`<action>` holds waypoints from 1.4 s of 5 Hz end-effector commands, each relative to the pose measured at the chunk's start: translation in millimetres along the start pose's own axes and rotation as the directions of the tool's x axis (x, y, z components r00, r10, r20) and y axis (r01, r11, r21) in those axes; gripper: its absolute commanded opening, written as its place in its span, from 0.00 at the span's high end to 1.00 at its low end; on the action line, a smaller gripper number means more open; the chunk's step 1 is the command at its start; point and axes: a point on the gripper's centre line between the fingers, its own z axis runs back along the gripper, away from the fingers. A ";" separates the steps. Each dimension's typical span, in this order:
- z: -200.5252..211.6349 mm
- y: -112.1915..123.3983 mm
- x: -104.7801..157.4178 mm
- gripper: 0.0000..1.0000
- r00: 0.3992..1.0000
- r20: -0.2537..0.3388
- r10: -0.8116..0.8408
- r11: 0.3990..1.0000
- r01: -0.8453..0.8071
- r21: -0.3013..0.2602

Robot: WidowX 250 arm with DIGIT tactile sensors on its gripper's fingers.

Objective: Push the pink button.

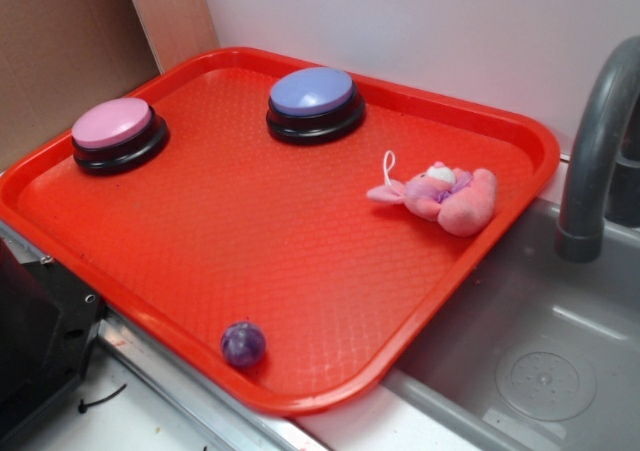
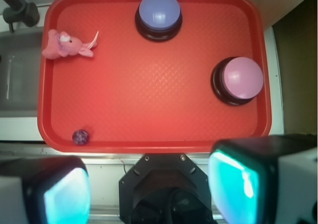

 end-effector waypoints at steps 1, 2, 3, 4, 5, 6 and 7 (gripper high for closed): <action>-59.3 100.8 50.8 0.00 0.913 0.071 0.402 0.913 -0.406 0.040; -78.0 130.9 58.9 0.00 0.851 0.126 0.510 0.847 -0.523 0.096; -98.8 155.0 59.9 0.00 0.794 0.158 0.588 0.778 -0.608 0.157; -119.5 168.8 61.9 0.00 0.776 0.150 0.612 0.753 -0.630 0.189; -138.4 168.2 64.2 0.00 0.787 0.136 0.602 0.761 -0.617 0.204; -154.4 168.2 66.1 0.00 0.798 0.132 0.588 0.774 -0.602 0.196; -167.6 171.4 65.0 0.00 0.801 0.117 0.587 0.777 -0.598 0.196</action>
